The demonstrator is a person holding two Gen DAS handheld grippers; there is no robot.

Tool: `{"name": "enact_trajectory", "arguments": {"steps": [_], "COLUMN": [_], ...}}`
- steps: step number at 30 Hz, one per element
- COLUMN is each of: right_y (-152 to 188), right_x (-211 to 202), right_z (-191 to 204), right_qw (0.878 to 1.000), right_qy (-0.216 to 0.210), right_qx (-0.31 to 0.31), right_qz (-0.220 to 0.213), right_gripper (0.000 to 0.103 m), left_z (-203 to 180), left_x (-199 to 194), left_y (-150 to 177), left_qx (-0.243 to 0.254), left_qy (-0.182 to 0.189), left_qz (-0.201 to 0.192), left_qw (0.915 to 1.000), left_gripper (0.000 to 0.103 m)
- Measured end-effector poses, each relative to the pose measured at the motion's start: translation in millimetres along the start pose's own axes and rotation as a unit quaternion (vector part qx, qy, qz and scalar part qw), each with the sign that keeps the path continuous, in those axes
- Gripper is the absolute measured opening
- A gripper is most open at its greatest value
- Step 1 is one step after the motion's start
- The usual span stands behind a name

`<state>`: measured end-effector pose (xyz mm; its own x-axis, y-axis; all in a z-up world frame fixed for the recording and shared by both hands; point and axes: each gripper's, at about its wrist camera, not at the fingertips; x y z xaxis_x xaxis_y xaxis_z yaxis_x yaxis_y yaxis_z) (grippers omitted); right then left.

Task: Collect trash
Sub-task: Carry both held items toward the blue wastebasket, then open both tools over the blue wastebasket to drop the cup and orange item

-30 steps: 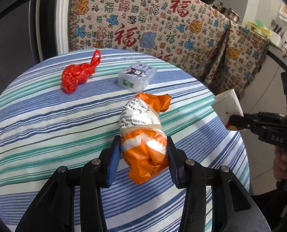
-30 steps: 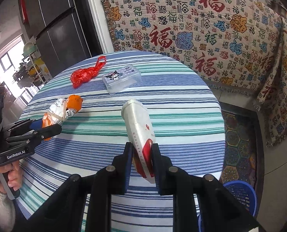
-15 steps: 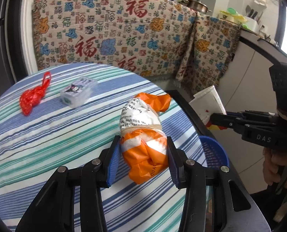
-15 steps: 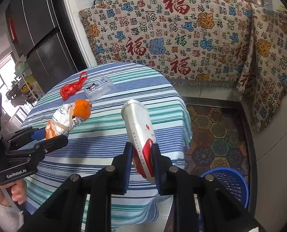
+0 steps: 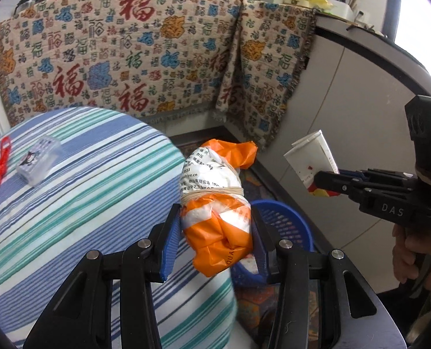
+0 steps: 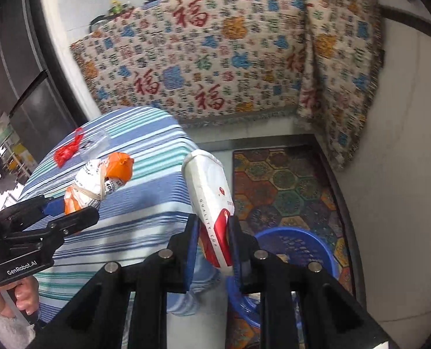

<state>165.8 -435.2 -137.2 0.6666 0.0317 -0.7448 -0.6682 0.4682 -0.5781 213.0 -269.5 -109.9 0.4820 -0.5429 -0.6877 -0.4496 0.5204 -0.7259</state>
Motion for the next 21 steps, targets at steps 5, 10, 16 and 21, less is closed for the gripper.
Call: {"name": "enact_trajectory", "arguments": {"steps": [5,10,16,21], "right_y": [2,0,-2,0], "right_x": [-11,-19,-12,-1], "right_z": [-49,-88,-127,-146], "right_qw": [0.999,0.995,0.991,0.99], "right_qy": [0.036,0.06,0.076,0.075], "right_qx": [0.039,0.075,0.107,0.121], "right_qz": [-0.005,-0.009,0.006,0.023], "right_gripper": [0.022,0.024,0.024,0.024], "left_z": [-36,-65,-90,-97], "left_x": [27,52,83,100], "left_y": [-15,-31,-41,-42], "left_qx": [0.015,0.019,0.032,0.039], "left_qy": [0.03,0.059,0.077,0.085], "left_qz": [0.005,0.011,0.025,0.032], "left_qw": [0.9994,0.998,0.9962,0.9951], "left_gripper": [0.045,0.045,0.045,0.045]}}
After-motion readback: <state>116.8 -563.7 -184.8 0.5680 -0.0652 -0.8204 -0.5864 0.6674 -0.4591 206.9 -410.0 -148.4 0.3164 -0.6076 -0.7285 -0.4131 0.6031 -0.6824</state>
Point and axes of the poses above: each gripper's, at about its wrist camera, not at the fingertips, and x roughly the way its jaws point, z to its left, y to its underside, and after that the axes turned 15 degrees about x, right-handed
